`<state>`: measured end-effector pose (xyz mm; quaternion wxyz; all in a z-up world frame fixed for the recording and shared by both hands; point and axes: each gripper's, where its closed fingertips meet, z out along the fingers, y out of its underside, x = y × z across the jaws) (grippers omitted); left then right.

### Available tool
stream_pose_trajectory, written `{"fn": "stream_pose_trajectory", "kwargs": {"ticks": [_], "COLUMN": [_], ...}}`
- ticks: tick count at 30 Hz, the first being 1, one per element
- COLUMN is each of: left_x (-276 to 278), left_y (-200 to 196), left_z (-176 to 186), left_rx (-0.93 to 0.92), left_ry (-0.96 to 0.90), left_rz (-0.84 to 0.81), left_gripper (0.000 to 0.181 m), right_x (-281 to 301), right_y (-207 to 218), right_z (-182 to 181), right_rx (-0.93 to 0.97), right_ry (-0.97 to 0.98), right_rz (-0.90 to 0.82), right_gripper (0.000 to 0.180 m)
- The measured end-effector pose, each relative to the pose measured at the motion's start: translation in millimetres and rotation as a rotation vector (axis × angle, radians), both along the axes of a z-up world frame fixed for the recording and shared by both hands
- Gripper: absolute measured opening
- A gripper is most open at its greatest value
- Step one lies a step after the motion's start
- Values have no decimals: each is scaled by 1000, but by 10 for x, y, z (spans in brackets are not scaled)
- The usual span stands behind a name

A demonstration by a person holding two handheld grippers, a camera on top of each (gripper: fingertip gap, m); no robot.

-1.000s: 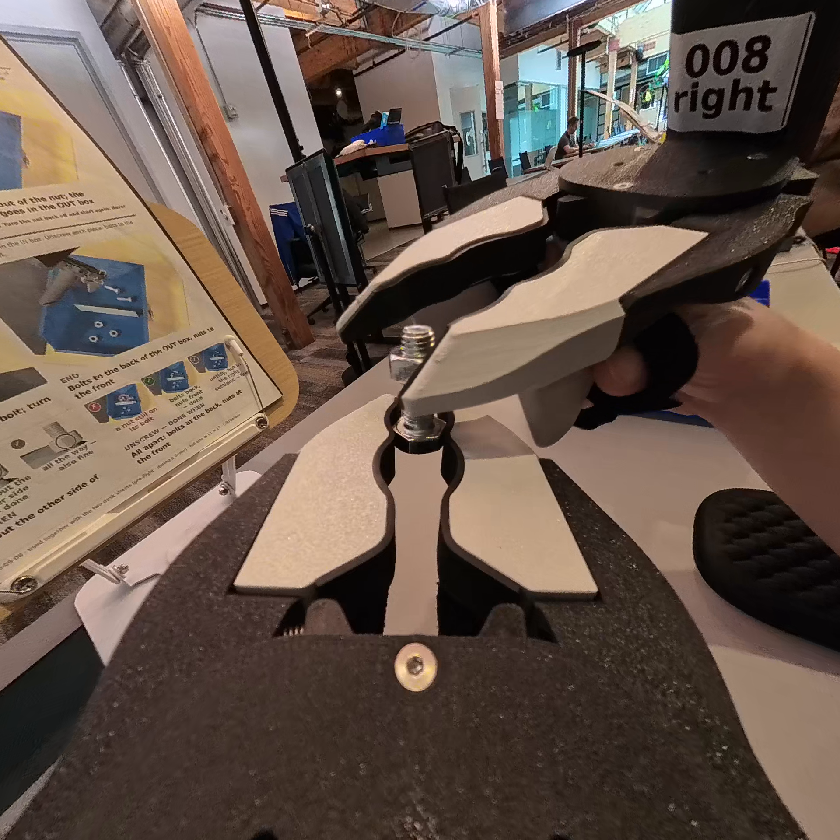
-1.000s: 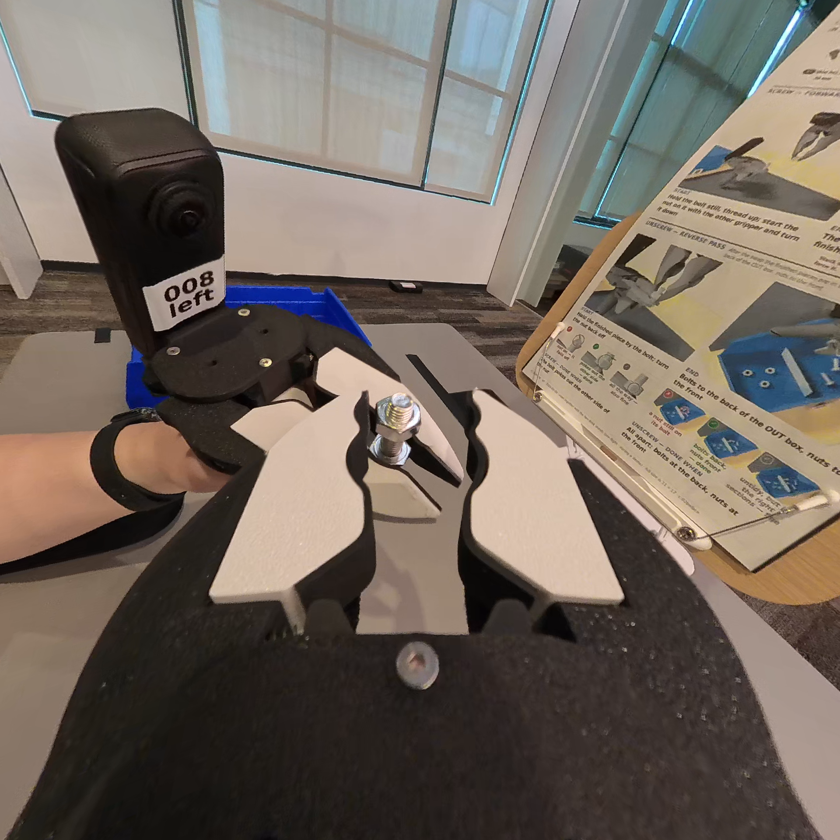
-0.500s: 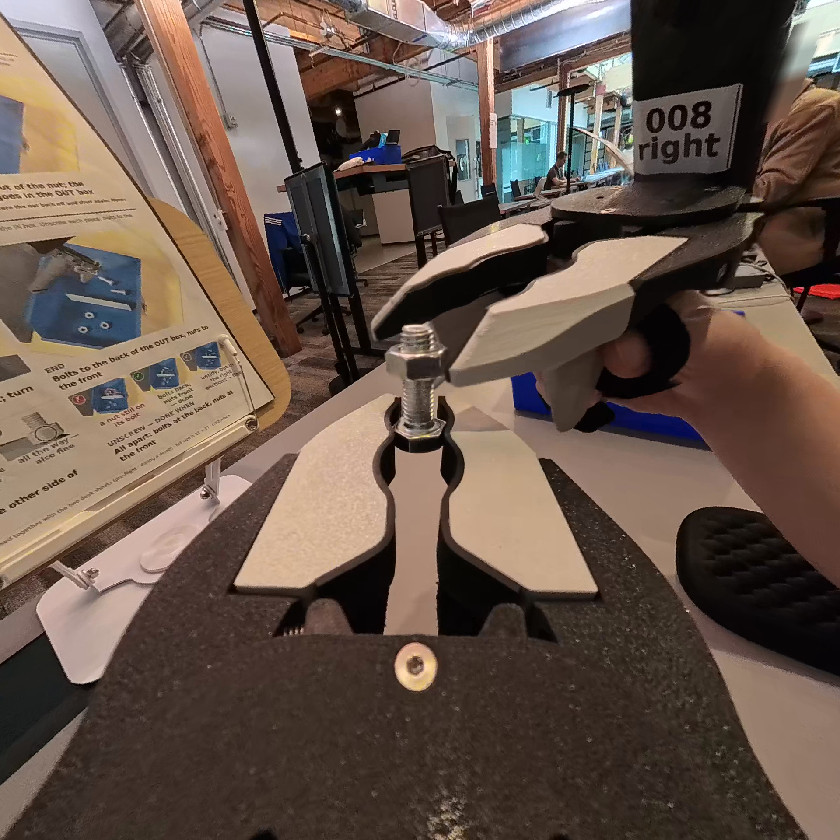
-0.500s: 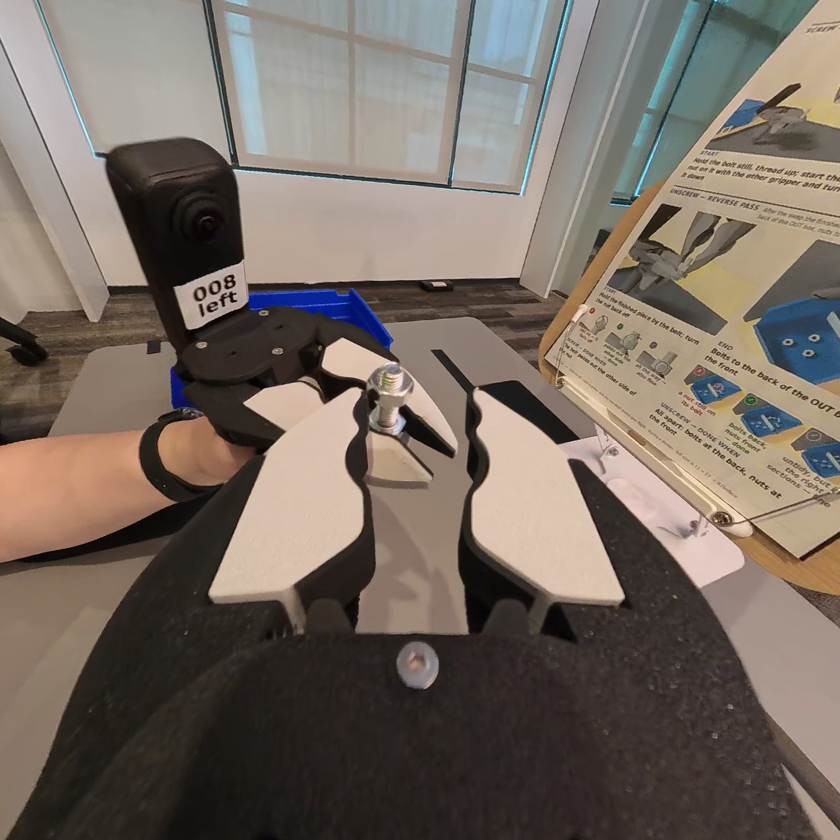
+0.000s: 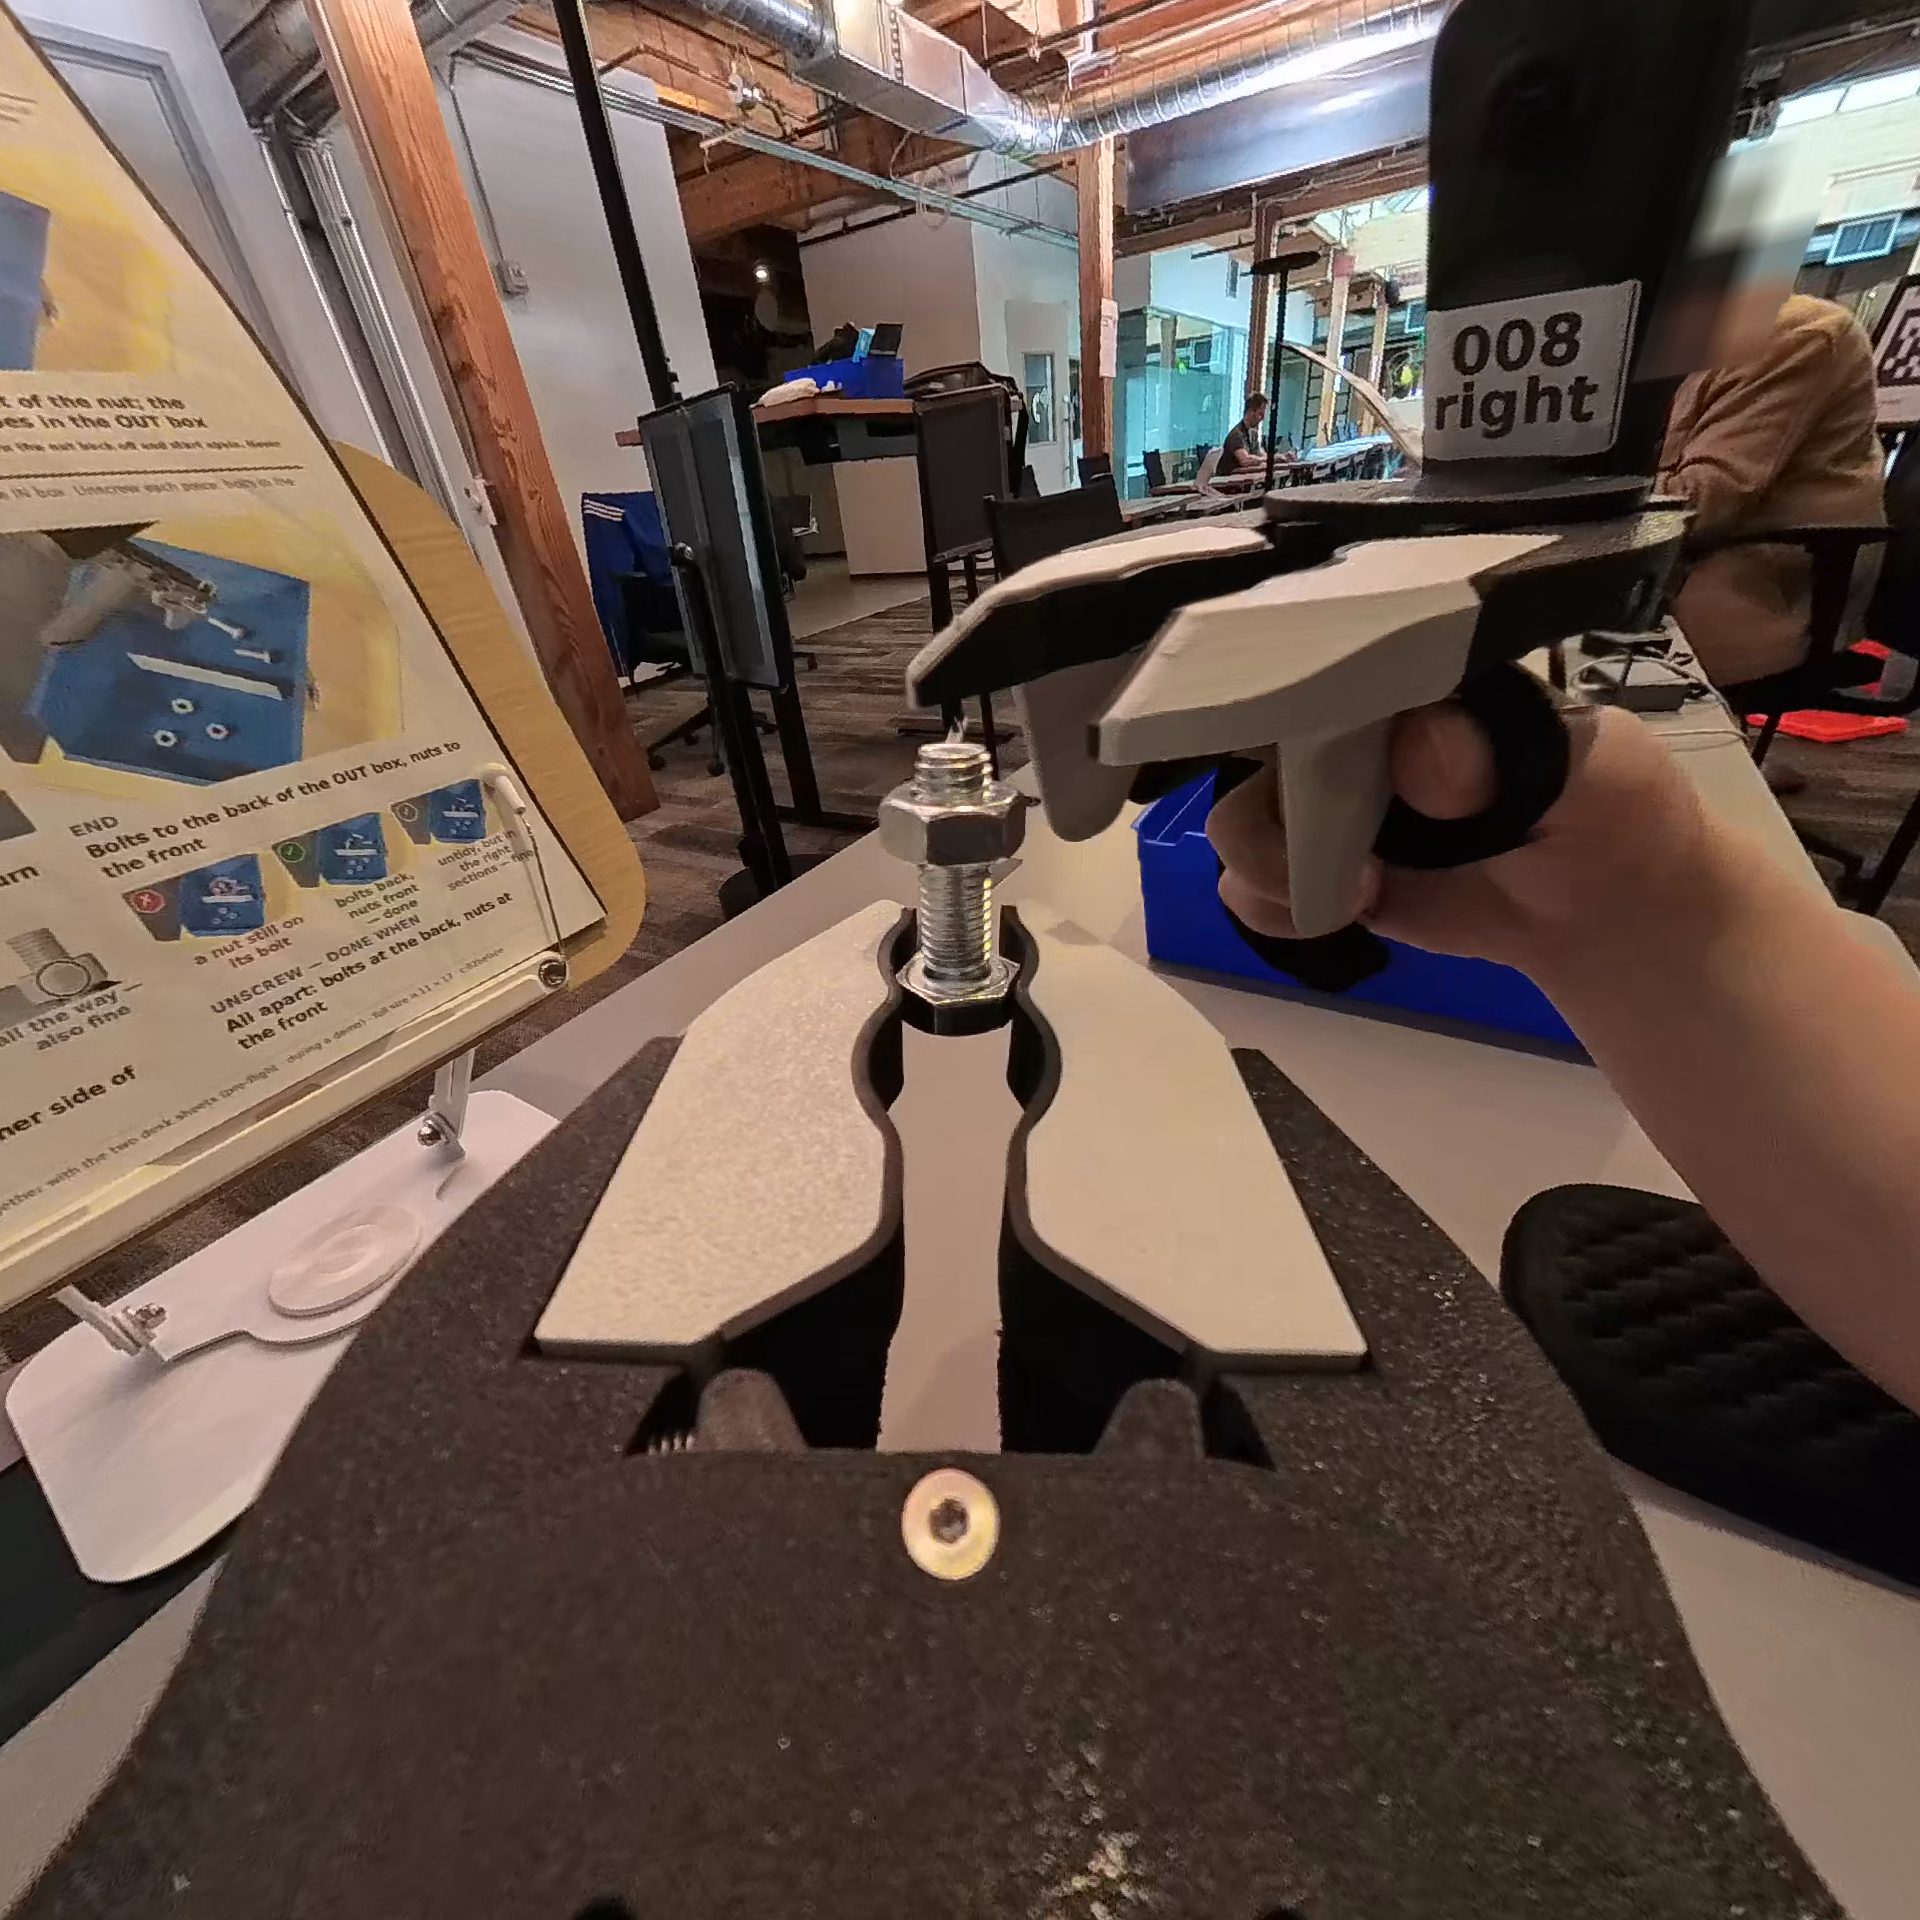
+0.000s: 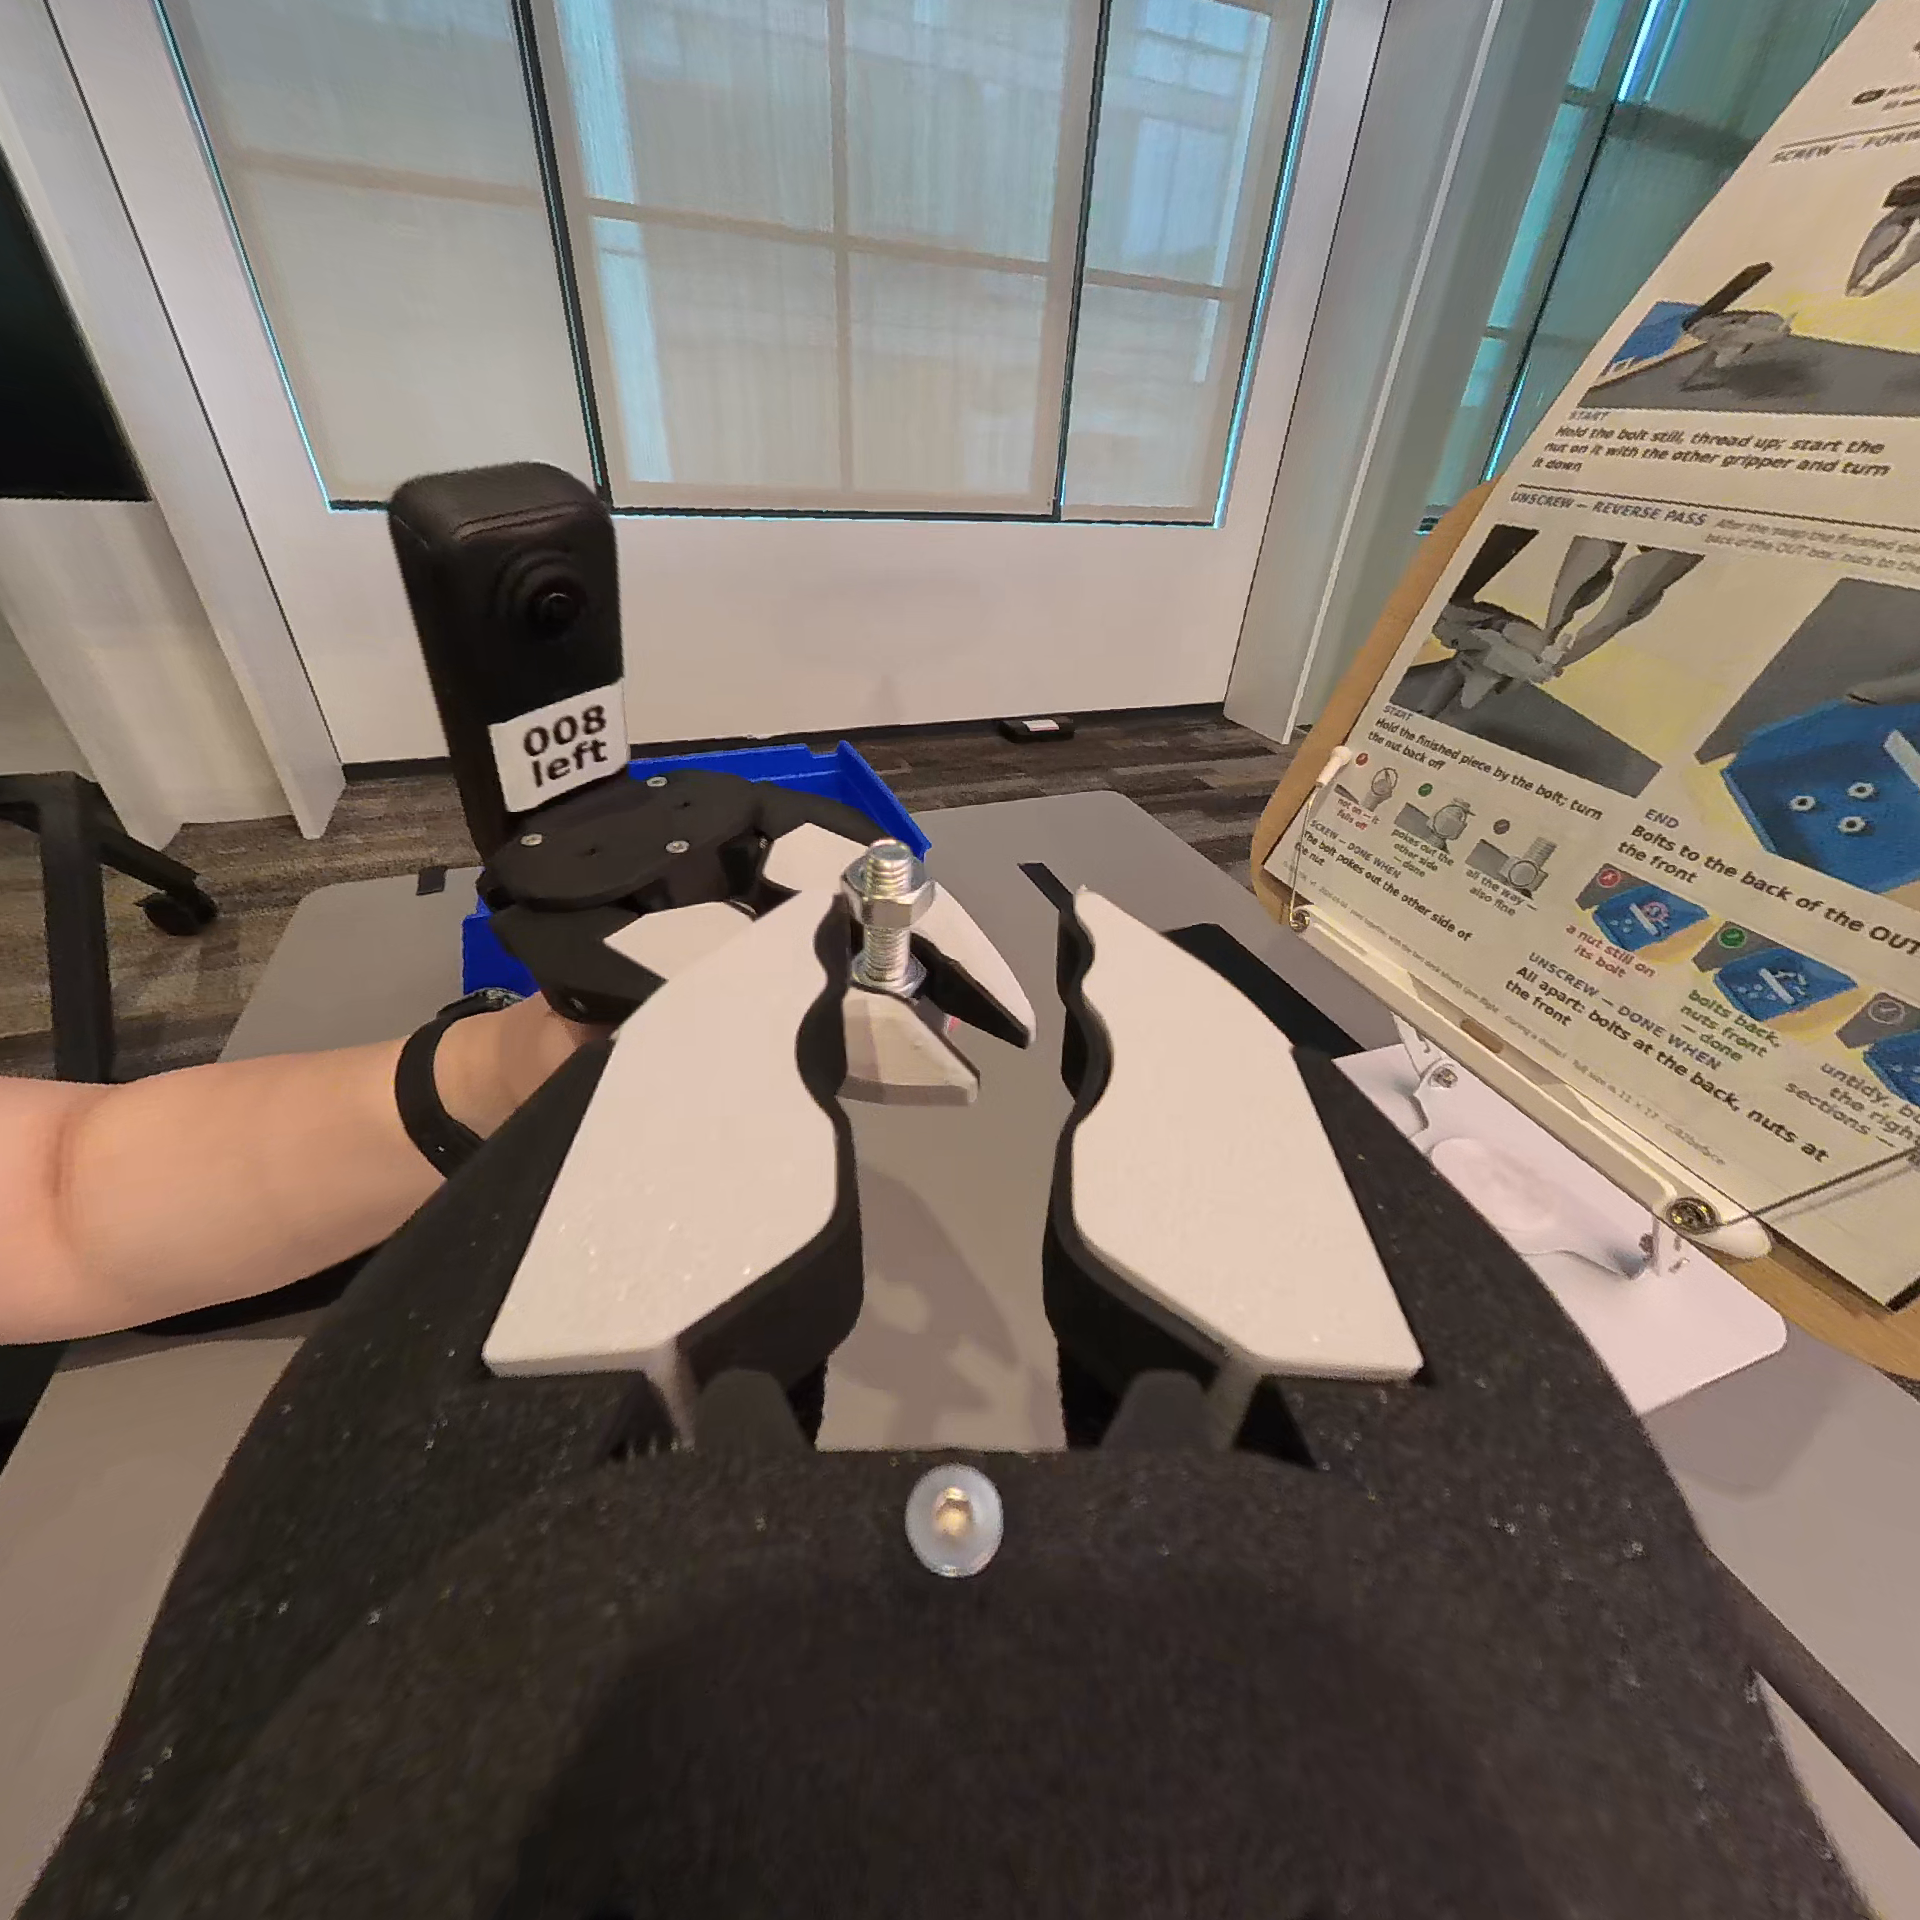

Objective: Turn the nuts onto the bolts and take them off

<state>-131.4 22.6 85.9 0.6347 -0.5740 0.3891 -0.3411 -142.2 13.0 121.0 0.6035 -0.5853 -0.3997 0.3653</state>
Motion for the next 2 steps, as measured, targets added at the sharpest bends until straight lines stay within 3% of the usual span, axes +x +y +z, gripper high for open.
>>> {"fn": "stream_pose_trajectory", "kwargs": {"ticks": [2], "left_x": [20], "left_y": [-13], "left_z": [-6], "left_rx": [1], "left_ry": [4], "left_rz": [-5], "left_gripper": [15], "right_x": [-68], "right_y": [-34], "right_z": [24], "right_rx": [3], "right_ry": [15], "right_rz": [17], "right_gripper": [38]}}
